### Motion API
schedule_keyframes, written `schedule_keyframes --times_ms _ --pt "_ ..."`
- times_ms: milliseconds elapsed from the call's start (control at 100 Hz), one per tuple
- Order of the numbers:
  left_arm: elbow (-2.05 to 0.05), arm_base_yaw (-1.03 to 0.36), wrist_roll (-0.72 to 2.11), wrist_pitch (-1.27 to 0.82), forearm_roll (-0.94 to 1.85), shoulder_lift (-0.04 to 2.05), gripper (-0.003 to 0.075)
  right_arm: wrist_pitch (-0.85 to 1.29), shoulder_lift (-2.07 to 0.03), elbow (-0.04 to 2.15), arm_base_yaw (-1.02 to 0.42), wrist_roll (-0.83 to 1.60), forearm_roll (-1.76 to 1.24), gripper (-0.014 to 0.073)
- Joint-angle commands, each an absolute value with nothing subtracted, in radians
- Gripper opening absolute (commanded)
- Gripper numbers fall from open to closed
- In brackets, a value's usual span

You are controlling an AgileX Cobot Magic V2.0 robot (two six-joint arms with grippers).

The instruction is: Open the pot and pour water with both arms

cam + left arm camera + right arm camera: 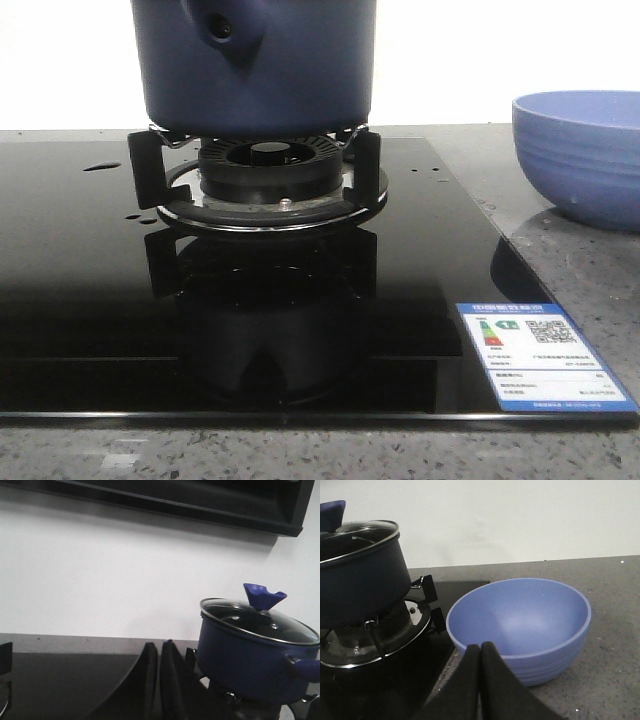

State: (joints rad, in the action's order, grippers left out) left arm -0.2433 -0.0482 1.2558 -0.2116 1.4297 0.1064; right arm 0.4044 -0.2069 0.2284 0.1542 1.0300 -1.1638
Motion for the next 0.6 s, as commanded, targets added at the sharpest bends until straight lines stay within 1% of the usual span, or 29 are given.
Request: schedule_keyframes --times_ms 0,20,30,50,80,90,130,190,230,390,590 --pt "-0.268 -0.045 0.949 -0.172 1.127 0.119 -0.0019 0.377 -0.214 0.254 0.151 1.040 -1.193 -0.0056" --pt "-0.268 -0.045 0.831 -0.161 1.018 0.119 -0.0019 0.377 -0.214 0.254 0.151 1.040 -1.193 -0.0056" --pt "-0.268 -0.045 0.791 -0.156 1.018 0.119 -0.0019 0.377 -0.214 0.254 0.151 1.040 -1.193 -0.0056" --pt "-0.268 -0.045 0.668 -0.137 0.872 0.119 -0.0019 0.377 -0.214 0.254 0.151 1.040 -1.193 -0.0056" --pt "-0.268 -0.045 0.510 -0.123 0.762 0.119 -0.0019 0.377 -0.214 0.254 0.151 1.040 -1.193 -0.0056" --pt "-0.268 -0.045 0.435 -0.113 0.656 0.119 -0.0019 0.377 -0.214 0.254 0.151 1.040 -1.193 -0.0056" --pt "-0.268 -0.045 0.247 -0.091 0.492 0.119 -0.0019 0.377 -0.214 0.254 0.151 1.040 -1.193 -0.0056" --pt "-0.265 -0.045 0.103 -0.083 0.300 0.119 -0.0019 0.377 -0.214 0.254 0.151 1.040 -1.193 -0.0056" --pt "-0.252 -0.045 0.080 -0.083 0.243 0.119 -0.0019 0.377 -0.214 0.254 0.151 1.040 -1.193 -0.0056" --pt "-0.162 -0.043 0.056 -0.085 0.194 0.113 -0.0019 0.377 -0.214 0.254 0.151 1.040 -1.193 -0.0056" --pt "-0.020 -0.039 -0.043 -0.061 0.102 0.009 -0.0019 0.377 -0.214 0.254 0.151 1.040 -1.193 -0.0056"
